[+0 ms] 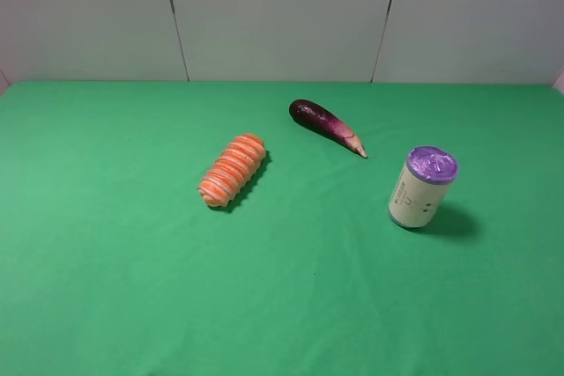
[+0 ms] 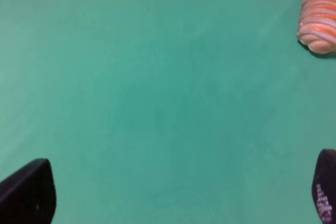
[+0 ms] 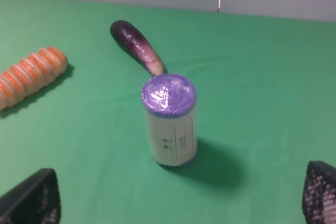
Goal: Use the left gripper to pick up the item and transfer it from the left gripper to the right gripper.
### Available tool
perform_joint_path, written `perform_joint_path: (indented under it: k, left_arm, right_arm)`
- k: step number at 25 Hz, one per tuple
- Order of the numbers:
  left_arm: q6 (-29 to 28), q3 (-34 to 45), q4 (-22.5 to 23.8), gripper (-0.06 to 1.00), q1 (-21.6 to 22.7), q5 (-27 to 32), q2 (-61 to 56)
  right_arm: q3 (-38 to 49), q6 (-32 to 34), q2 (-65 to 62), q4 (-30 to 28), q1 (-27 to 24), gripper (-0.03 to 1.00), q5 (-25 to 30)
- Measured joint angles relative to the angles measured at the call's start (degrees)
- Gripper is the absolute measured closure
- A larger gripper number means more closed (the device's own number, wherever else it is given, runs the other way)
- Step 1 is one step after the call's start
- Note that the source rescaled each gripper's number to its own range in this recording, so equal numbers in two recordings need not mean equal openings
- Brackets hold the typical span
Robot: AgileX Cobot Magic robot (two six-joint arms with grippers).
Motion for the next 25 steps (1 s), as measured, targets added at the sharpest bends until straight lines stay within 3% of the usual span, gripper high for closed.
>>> perform_joint_path:
  k: [11,25]
  left_arm:
    - [0.0,0.0,0.0,0.0,0.0,0.0,0.0]
    - [0.0,0.0,0.0,0.0,0.0,0.0,0.0]
  right_arm:
    - [0.0,0.0,-0.2,0.1,-15.3,-0.03,-0.1]
    - [0.0,0.0,-0.3,0.5,-15.9,-0.03,-0.1]
